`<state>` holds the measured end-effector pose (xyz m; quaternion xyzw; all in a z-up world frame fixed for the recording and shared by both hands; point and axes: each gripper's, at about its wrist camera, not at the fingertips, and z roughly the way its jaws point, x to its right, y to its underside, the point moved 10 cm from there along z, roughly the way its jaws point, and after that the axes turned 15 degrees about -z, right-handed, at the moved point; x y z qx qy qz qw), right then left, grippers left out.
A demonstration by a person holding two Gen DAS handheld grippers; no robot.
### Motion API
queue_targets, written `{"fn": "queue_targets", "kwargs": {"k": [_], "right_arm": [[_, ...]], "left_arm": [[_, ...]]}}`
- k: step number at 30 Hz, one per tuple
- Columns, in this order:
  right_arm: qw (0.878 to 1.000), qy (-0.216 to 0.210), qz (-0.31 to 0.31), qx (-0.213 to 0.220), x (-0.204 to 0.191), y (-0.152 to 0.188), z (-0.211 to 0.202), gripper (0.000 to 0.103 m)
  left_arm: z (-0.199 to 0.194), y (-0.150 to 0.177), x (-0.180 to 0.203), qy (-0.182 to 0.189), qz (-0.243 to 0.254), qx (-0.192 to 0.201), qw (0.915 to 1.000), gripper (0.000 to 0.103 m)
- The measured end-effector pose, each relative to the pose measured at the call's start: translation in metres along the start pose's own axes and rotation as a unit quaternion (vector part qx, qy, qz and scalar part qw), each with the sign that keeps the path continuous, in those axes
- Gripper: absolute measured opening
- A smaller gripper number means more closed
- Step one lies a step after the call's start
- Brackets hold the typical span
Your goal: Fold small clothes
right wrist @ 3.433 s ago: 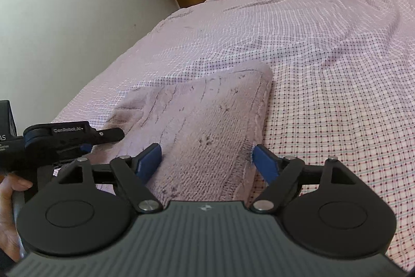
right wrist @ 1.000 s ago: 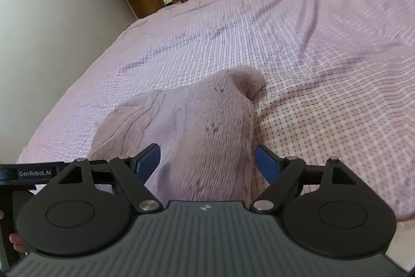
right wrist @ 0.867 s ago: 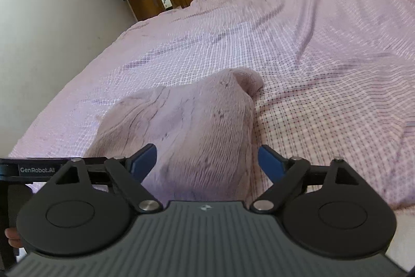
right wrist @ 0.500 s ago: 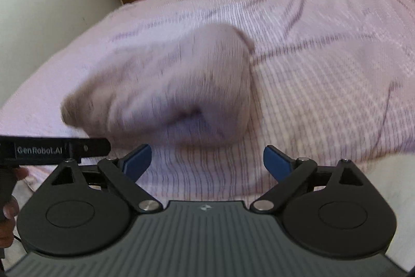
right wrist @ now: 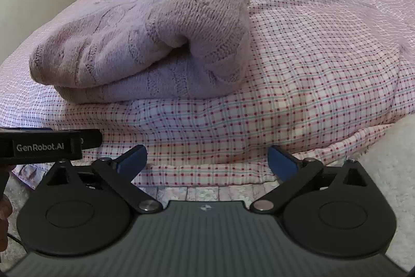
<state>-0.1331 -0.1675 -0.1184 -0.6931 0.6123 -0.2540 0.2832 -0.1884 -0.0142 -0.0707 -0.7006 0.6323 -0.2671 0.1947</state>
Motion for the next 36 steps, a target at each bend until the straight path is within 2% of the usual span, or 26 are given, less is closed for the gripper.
{"fn": "queue_targets", "kwargs": {"k": [7,36], "right_arm": [[1.0,0.002,-0.007,0.002,-0.0089,0.0034,-0.0022,0.103],[1.0,0.002,-0.01,0.002,-0.0042,0.0019,-0.0005,0.103]], "left_arm": [[-0.0032,0.0037,0.0077,-0.001,0.001,0.0,1.0,0.09],[0.0005,0.0012,0.0038,0.0,0.0,0.005,1.0,0.09]]}}
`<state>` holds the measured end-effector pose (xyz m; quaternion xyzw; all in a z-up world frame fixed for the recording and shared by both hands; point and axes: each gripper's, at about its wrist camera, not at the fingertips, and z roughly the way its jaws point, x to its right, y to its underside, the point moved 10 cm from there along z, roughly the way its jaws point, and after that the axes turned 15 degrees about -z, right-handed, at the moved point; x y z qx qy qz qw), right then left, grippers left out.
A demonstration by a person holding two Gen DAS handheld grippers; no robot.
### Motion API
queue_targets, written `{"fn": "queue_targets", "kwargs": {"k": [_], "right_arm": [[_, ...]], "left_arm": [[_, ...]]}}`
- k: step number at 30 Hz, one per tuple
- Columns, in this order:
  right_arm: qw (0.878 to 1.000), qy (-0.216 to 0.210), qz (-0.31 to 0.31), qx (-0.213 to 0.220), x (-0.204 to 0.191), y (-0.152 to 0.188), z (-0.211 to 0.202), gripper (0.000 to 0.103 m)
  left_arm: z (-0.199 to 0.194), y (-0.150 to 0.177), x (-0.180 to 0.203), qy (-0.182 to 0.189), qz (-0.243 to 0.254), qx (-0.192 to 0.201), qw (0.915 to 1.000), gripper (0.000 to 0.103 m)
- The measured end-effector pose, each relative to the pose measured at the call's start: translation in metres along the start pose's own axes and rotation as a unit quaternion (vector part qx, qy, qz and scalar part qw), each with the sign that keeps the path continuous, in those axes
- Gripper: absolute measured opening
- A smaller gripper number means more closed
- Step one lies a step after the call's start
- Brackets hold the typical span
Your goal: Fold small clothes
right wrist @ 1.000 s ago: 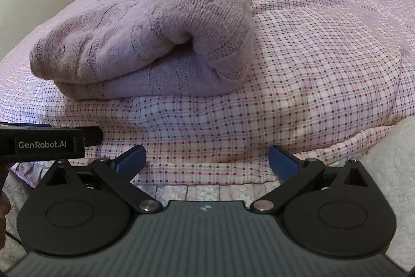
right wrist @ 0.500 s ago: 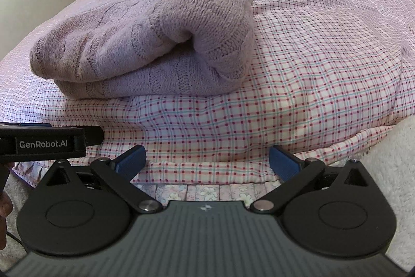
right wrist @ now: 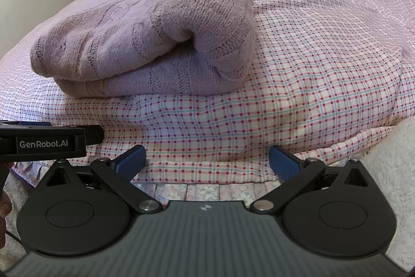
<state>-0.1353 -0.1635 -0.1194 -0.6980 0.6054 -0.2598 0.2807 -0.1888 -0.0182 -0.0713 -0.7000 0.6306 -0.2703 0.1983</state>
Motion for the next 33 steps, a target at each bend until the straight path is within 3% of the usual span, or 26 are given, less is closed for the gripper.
{"fn": "queue_targets", "kwargs": {"k": [33], "right_arm": [[1.0,0.001,-0.007,-0.002,-0.002,-0.0003,0.0,0.103]], "left_arm": [[0.0048,-0.0012,-0.0014,-0.001,0.005,0.001,1.0,0.09]]}}
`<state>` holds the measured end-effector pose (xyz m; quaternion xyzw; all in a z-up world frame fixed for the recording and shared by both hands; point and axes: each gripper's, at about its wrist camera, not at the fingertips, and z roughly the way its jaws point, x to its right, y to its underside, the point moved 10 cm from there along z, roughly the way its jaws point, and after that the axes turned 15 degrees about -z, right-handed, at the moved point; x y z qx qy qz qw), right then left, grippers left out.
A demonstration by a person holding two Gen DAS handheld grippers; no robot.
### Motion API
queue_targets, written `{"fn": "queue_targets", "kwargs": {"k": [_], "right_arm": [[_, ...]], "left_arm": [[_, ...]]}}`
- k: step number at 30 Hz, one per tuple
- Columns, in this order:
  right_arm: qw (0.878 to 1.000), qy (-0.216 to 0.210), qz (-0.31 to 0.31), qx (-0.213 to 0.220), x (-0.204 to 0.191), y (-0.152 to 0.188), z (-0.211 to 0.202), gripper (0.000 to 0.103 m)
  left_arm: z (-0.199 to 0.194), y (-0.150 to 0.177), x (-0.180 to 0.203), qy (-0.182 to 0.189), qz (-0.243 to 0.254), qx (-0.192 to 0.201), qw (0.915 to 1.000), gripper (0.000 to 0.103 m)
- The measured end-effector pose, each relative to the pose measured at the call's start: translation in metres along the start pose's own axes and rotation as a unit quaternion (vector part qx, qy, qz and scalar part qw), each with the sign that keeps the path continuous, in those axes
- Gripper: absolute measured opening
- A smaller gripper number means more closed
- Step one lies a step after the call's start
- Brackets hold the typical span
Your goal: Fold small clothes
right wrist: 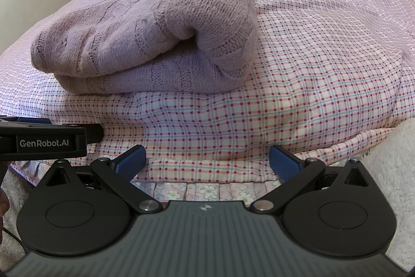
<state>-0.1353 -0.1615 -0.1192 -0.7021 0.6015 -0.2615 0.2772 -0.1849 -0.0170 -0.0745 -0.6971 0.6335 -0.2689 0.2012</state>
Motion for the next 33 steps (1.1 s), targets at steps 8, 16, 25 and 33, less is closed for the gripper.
{"fn": "queue_targets", "kwargs": {"k": [8,16,25,33], "right_arm": [[1.0,0.001,-0.002,-0.001,-0.0006,-0.0002,-0.0008,0.103],[1.0,0.001,-0.003,-0.001,-0.0012,-0.0002,-0.0005,0.103],[1.0,0.002,-0.003,-0.001,-0.0016,-0.0005,-0.0004,0.103],[1.0,0.002,-0.005,-0.001,-0.0026,0.0002,-0.0002,0.103]], "left_arm": [[0.0039,-0.0001,-0.0023,0.0,0.004,0.001,1.0,0.09],[0.0053,0.0004,-0.0017,-0.001,0.005,0.001,1.0,0.09],[0.0059,0.0007,-0.0016,-0.001,0.005,0.001,1.0,0.09],[0.0068,0.0004,-0.0032,-0.001,0.007,0.001,1.0,0.09]]}}
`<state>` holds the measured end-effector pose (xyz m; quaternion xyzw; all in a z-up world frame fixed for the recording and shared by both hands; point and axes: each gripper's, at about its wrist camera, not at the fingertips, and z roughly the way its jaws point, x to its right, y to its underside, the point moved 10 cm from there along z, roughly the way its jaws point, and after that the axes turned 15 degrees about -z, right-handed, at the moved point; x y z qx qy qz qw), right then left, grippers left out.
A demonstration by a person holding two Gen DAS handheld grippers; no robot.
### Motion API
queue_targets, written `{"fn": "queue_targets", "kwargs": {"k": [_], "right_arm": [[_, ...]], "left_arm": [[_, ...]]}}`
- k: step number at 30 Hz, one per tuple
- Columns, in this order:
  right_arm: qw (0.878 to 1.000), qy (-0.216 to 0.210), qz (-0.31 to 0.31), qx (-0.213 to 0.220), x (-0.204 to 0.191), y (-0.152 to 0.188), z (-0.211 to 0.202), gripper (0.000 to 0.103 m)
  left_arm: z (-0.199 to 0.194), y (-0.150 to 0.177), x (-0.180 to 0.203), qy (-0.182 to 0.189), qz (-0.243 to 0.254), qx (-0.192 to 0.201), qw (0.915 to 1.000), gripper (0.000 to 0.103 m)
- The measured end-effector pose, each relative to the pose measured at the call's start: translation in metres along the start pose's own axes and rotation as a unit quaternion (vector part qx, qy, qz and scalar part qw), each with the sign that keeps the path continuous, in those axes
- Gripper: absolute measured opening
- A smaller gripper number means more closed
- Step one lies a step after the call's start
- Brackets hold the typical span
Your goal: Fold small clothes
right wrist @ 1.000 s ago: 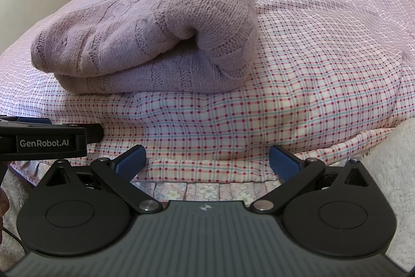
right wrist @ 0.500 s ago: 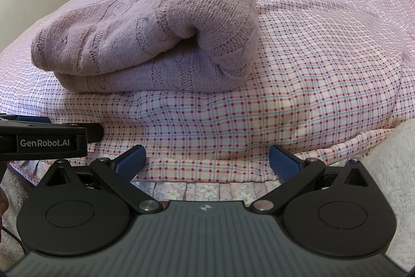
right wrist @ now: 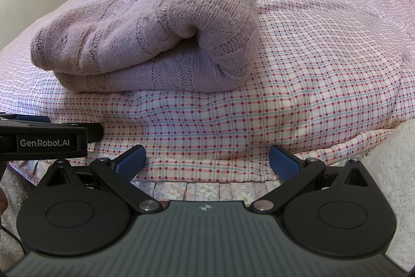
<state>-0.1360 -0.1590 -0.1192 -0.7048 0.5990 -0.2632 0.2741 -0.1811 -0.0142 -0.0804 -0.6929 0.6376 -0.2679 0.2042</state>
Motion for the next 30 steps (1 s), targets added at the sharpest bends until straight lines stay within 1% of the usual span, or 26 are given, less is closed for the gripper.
{"fn": "queue_targets", "kwargs": {"k": [30], "right_arm": [[1.0,0.001,-0.002,0.0,-0.0001,0.0001,0.0009,0.103]], "left_arm": [[0.0018,-0.0005,-0.002,0.0,0.004,0.001,1.0,0.09]]}}
